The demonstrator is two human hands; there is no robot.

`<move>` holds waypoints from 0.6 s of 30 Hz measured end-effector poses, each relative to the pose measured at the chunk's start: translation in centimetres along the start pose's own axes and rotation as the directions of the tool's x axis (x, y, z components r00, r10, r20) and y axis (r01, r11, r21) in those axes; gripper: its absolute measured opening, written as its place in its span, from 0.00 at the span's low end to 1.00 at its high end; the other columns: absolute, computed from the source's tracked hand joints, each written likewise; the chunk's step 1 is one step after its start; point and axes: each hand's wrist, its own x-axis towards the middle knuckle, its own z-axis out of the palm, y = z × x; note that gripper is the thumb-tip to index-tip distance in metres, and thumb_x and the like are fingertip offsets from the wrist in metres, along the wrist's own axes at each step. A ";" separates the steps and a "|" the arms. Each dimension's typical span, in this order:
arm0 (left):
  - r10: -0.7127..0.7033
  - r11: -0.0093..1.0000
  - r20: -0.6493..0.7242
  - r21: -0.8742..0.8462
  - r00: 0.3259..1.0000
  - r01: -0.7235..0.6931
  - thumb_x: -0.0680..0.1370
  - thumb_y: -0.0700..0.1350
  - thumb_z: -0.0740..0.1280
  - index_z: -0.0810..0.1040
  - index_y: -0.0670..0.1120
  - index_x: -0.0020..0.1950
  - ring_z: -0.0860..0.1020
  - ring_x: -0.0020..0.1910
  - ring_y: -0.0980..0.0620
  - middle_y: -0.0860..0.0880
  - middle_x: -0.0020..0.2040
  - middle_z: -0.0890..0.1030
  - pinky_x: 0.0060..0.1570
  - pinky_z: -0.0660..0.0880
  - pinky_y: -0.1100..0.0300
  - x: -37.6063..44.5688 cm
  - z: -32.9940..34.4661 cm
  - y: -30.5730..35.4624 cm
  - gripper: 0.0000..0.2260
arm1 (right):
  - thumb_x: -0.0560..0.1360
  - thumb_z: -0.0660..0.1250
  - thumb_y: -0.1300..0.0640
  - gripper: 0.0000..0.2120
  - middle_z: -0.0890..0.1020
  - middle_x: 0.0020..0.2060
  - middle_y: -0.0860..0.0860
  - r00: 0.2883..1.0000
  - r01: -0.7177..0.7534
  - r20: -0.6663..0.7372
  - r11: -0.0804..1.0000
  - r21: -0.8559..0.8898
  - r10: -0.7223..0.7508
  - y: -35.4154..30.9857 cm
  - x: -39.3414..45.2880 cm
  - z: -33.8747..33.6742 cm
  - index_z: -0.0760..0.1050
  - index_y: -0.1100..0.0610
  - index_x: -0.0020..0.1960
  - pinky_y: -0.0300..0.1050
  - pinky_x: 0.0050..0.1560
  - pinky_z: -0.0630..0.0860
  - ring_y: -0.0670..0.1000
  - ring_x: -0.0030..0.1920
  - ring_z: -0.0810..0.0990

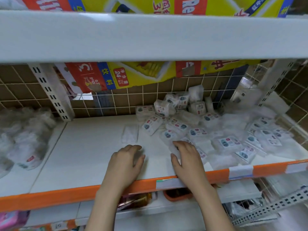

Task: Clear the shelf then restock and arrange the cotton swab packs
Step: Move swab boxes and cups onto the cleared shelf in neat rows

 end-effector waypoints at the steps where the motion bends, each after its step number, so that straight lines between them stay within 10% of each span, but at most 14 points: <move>1: -0.010 1.000 0.014 0.006 1.000 0.010 0.72 0.59 0.53 0.77 0.47 0.62 0.78 0.55 0.45 0.47 0.58 0.80 0.53 0.74 0.53 0.0 0.1 0.0 0.26 | 0.73 0.57 0.51 0.22 0.77 0.58 0.54 1.000 -0.010 0.006 1.000 0.008 0.009 0.2 0.0 0.1 0.74 0.58 0.63 0.49 0.60 0.69 0.57 0.59 0.74; 18: -0.028 0.991 0.069 -0.126 0.997 0.037 0.72 0.57 0.57 0.78 0.48 0.61 0.78 0.55 0.49 0.49 0.58 0.80 0.54 0.73 0.57 2.7 1.5 0.6 0.24 | 0.72 0.57 0.51 0.22 0.79 0.57 0.54 0.995 -0.037 -0.095 0.999 0.006 0.038 2.1 1.8 -1.2 0.75 0.58 0.61 0.47 0.59 0.69 0.55 0.58 0.74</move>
